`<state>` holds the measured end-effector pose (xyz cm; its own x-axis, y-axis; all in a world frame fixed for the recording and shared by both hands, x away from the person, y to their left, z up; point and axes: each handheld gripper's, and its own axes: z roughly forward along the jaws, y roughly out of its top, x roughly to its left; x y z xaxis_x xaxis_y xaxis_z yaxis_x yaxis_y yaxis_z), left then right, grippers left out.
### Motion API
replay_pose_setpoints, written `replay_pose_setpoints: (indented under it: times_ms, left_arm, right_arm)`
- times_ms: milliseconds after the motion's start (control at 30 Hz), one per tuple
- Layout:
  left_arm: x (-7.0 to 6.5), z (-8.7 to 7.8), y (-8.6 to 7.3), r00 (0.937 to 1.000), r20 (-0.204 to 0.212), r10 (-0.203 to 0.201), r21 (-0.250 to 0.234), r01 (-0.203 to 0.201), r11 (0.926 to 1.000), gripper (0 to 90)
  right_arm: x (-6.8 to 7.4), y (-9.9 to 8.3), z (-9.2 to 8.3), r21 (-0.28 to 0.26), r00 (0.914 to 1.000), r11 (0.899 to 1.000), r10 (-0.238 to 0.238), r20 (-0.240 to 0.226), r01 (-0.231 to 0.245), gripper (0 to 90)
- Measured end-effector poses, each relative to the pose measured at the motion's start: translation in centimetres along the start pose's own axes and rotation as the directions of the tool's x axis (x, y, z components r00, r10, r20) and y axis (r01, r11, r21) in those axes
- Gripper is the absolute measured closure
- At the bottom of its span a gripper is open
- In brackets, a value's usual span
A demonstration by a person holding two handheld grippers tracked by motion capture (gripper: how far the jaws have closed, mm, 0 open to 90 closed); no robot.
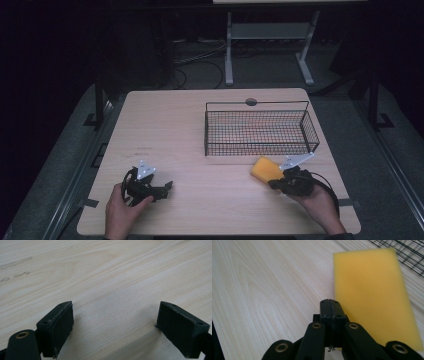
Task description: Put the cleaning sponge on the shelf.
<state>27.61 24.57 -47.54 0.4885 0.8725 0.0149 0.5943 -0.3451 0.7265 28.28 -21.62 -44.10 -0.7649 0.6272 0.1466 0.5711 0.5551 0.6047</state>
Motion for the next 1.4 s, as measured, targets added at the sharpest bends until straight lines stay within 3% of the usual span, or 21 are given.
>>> replay_pose_setpoints:
  times_ms: [133,367,767,900,1067,1400]
  left_arm:
    - [0.0,0.0,0.0,1.0000,0.000,0.000,0.000,0.000,1.0000,13.1]
    - [0.0,0.0,0.0,1.0000,0.001,-0.002,0.000,0.002,1.0000,13.0]
    - [0.0,0.0,0.0,1.0000,0.002,-0.002,0.000,0.002,1.0000,13.0]
    - [0.0,0.0,0.0,1.0000,0.002,-0.003,0.000,0.003,1.0000,13.0]
    - [0.0,0.0,0.0,1.0000,0.002,-0.002,0.000,0.002,1.0000,13.0]
    - [0.0,0.0,0.0,1.0000,0.002,-0.002,0.004,0.002,1.0000,13.0]
  right_arm:
    - [-0.2,-0.2,-0.5,-0.001,0.9998,1.000,0.007,-0.017,-0.007,89.3]
    - [-0.3,0.7,-1.4,-0.003,0.9998,1.000,-0.016,-0.013,0.016,75.1]
    - [-1.3,2.8,-2.3,0.083,0.9973,0.996,-0.047,0.057,0.042,40.7]
    - [-1.6,3.8,-1.9,0.135,0.9931,0.989,-0.078,0.088,0.065,30.7]
    - [-2.0,4.8,-0.4,0.192,0.9918,0.979,-0.092,0.089,0.073,21.6]
    - [-2.4,4.9,1.7,0.238,0.9910,0.968,-0.099,0.091,0.075,13.7]
